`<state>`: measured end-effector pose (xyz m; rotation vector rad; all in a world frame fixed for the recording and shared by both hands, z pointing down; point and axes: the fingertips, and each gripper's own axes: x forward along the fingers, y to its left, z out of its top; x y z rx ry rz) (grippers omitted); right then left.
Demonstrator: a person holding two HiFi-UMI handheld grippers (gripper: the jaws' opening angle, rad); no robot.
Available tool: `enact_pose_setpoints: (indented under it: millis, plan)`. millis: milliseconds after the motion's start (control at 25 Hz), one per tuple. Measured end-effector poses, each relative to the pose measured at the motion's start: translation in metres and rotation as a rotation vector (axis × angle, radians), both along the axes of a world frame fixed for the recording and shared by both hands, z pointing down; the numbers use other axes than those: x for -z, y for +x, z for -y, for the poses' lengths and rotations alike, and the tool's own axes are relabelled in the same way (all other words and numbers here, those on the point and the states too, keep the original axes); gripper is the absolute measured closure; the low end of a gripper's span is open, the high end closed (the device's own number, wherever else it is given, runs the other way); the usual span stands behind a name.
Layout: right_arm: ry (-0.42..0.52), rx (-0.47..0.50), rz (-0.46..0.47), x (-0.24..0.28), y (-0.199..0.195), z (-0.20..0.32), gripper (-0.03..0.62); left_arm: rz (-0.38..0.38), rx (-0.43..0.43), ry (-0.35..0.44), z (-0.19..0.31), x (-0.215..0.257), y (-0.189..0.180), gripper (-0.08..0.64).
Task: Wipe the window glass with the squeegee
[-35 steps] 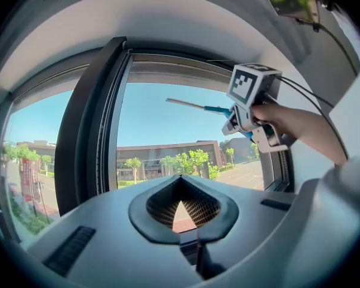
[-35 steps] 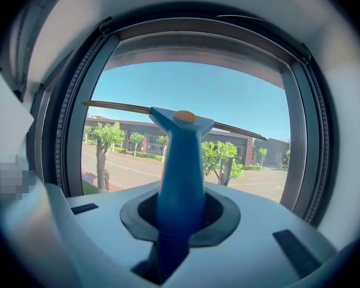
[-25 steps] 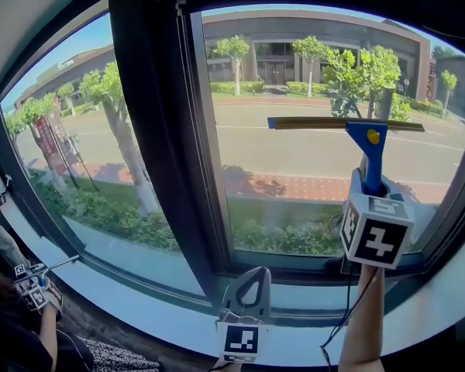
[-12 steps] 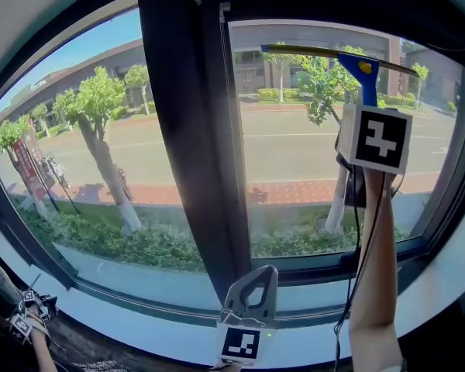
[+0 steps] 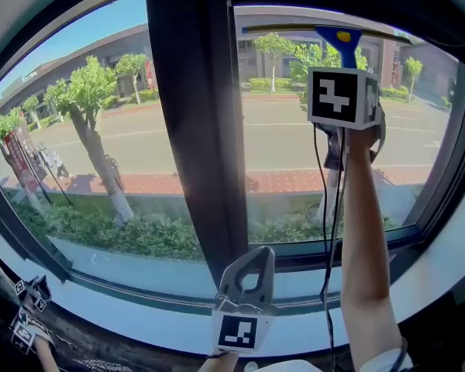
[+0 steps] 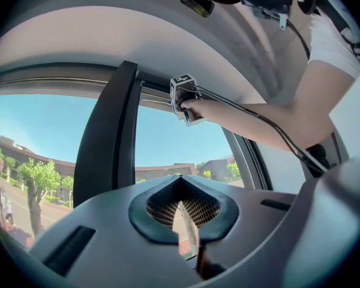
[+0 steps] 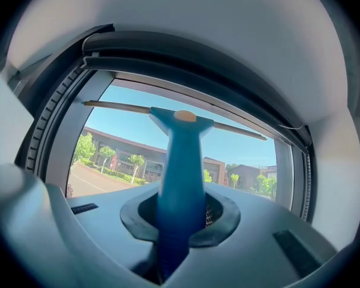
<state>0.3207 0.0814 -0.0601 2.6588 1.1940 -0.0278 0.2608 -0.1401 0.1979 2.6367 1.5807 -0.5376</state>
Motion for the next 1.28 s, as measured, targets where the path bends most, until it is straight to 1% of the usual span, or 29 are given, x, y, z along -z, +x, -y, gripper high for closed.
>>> enact_pose_setpoints:
  millis: [80,120,200,360,440,640,880,1080,1280]
  plan:
    - [-0.011,0.001,0.003,0.005,0.006,0.001,0.523,0.047,0.016,-0.014,0.007,-0.002,0.006,0.568]
    - [-0.031,-0.001,0.008,0.008,0.008,0.002,0.523,0.054,0.023,-0.01,0.009,-0.002,0.009,0.568]
    - [-0.051,-0.005,0.022,0.009,0.013,0.002,0.523,0.053,0.038,-0.005,0.014,-0.003,0.013,0.568]
    - [-0.039,-0.018,0.049,0.001,0.023,-0.001,0.523,0.068,0.059,0.005,0.022,-0.003,0.025,0.569]
    - [-0.028,-0.005,0.046,0.0,0.027,-0.002,0.524,0.073,0.066,0.002,0.023,-0.001,0.028,0.568]
    - [0.006,0.028,0.042,0.0,0.036,-0.003,0.523,0.07,0.057,-0.009,0.022,0.008,0.031,0.568]
    - [0.004,-0.01,0.067,-0.012,0.037,-0.01,0.526,0.075,0.052,-0.011,0.023,0.003,0.038,0.568]
    - [0.003,-0.014,0.069,-0.02,0.035,-0.012,0.529,0.085,0.048,-0.015,0.021,-0.001,0.041,0.568]
    - [0.019,-0.059,0.078,-0.031,0.028,-0.017,0.529,0.094,0.037,-0.033,0.017,-0.001,0.043,0.569]
